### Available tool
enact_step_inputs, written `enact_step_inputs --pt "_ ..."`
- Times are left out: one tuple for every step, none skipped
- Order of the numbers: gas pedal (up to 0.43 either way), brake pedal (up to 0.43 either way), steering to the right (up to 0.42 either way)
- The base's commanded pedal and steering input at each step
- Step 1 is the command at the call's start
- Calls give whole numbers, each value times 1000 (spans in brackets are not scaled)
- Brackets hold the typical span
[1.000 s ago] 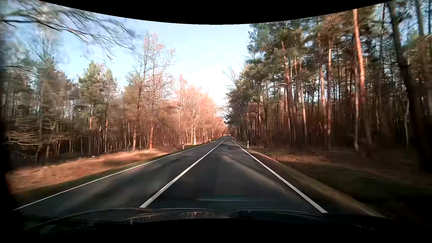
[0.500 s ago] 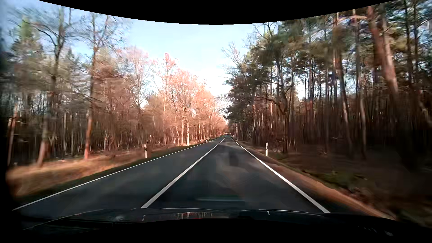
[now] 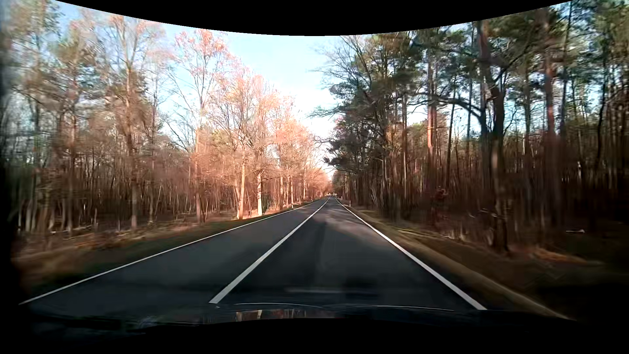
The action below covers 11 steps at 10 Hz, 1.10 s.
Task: Follow the waypoints while adhering to traffic rules and regulations
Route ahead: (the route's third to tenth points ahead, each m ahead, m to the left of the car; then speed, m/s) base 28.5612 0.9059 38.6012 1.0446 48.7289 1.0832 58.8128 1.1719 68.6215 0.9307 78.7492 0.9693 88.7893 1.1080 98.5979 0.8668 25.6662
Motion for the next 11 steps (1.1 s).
enact_step_inputs --pt "0 0 0" --pt "0 0 1" --pt "20 0 1" --pt "67 0 1" --pt "20 0 1" --pt "0 0 1" --pt "0 0 1" --pt "0 0 1" --pt "20 0 1" --pt "79 0 0" --pt "98 0 0"
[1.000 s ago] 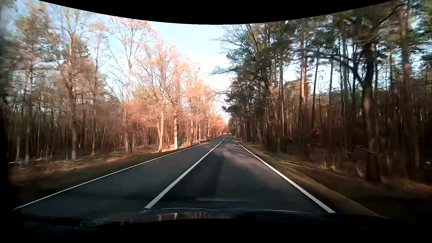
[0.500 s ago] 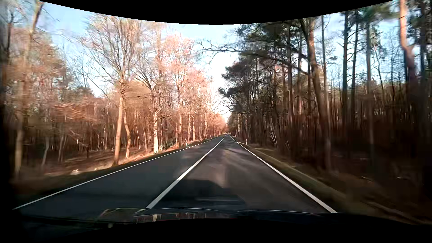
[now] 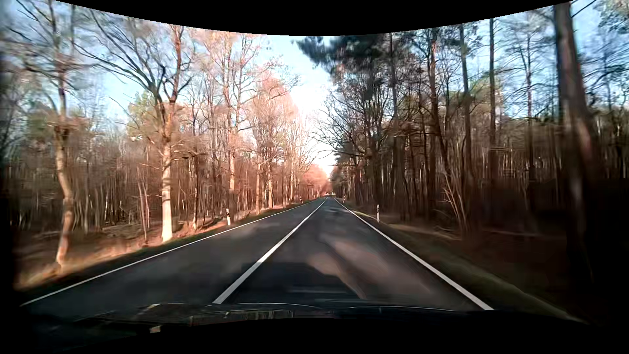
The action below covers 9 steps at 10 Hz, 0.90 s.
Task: Follow the waypoints while adhering to traffic rules and regulations
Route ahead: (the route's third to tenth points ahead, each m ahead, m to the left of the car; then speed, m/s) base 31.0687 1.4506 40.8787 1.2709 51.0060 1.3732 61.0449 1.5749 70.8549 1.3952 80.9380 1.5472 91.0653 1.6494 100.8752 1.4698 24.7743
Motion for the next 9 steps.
enact_step_inputs --pt "130 0 0" --pt "130 0 0" --pt "138 0 0" --pt "150 0 0" --pt "157 0 -1" --pt "169 0 -1" --pt "177 0 -1" --pt "177 0 -1" --pt "189 0 -1"
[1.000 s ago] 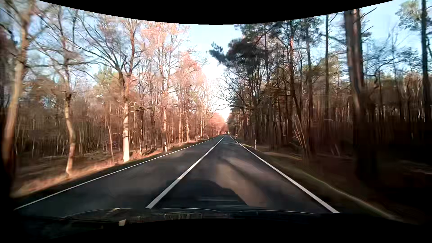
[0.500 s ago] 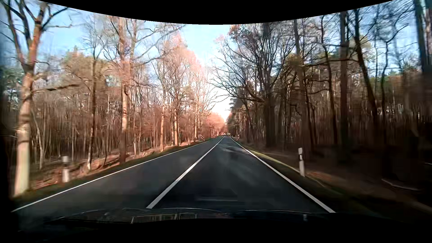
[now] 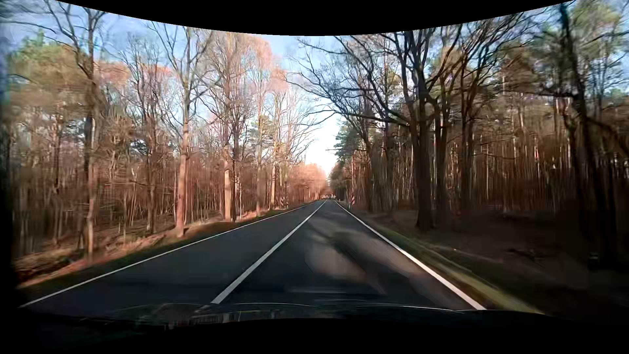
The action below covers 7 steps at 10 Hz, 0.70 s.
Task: Follow the waypoints while adhering to traffic rules and regulations
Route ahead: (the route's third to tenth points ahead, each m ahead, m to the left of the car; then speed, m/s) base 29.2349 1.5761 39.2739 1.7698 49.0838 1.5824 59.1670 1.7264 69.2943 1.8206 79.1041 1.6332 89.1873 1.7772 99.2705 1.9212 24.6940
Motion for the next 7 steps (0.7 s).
enact_step_inputs --pt "189 0 -1" --pt "189 0 -1" --pt "189 0 -2" --pt "189 0 -1" --pt "189 0 -1" --pt "189 0 -1" --pt "189 0 -1"
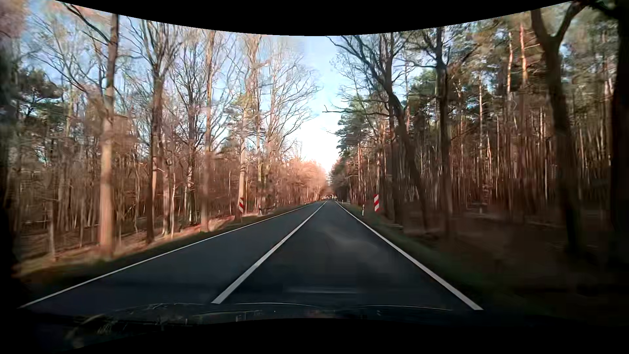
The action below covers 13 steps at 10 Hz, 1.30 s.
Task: Follow the waypoints while adhering to traffic rules and regulations
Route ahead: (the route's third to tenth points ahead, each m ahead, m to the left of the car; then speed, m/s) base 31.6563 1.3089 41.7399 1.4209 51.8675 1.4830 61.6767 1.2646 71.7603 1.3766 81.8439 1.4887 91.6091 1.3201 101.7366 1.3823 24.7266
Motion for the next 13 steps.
enact_step_inputs --pt "189 0 -1" --pt "189 0 -1" --pt "189 0 -1" --pt "189 0 0" --pt "189 0 0" --pt "189 0 0" --pt "189 0 0" --pt "189 0 0" --pt "189 0 0" --pt "189 0 -1" --pt "189 0 -1" --pt "189 0 -1" --pt "189 0 -1"
